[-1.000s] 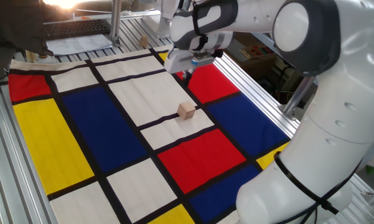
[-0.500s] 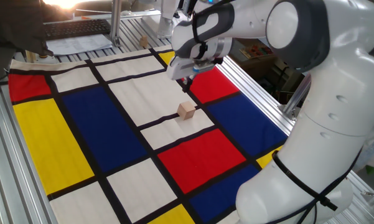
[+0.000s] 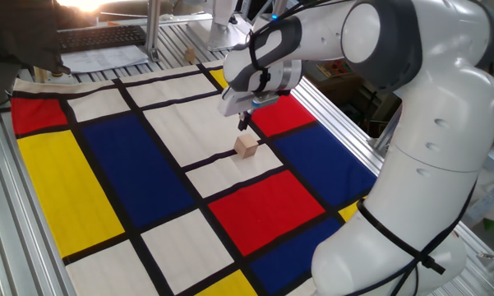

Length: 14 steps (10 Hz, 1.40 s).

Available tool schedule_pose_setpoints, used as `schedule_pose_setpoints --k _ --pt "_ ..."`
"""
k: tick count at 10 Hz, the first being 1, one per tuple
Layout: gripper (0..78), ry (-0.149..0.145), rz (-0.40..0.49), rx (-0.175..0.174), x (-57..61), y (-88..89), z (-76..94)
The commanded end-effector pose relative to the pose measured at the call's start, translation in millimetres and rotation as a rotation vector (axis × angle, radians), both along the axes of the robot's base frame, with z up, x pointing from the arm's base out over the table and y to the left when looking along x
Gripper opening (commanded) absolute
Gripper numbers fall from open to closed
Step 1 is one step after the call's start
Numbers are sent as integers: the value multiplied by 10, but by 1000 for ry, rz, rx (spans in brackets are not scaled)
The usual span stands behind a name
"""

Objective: Pick up the small block on the left and move it to the right

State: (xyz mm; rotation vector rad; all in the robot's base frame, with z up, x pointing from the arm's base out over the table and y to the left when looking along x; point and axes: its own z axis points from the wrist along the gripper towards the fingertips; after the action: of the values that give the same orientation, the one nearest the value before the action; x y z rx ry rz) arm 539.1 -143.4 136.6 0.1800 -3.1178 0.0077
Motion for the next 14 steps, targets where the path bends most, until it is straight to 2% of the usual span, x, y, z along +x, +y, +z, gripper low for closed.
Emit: schedule_pose_setpoints --k 1,4,8,9,14 --pt "0 2 7 -3 -25 -129 -21" --pt "0 -6 -37 -18 -30 -140 -24" --pt "0 -10 -48 10 -43 -165 -49" --pt "774 -9 -47 16 -43 -165 -49" --pt "774 -9 -47 16 -43 -165 -49"
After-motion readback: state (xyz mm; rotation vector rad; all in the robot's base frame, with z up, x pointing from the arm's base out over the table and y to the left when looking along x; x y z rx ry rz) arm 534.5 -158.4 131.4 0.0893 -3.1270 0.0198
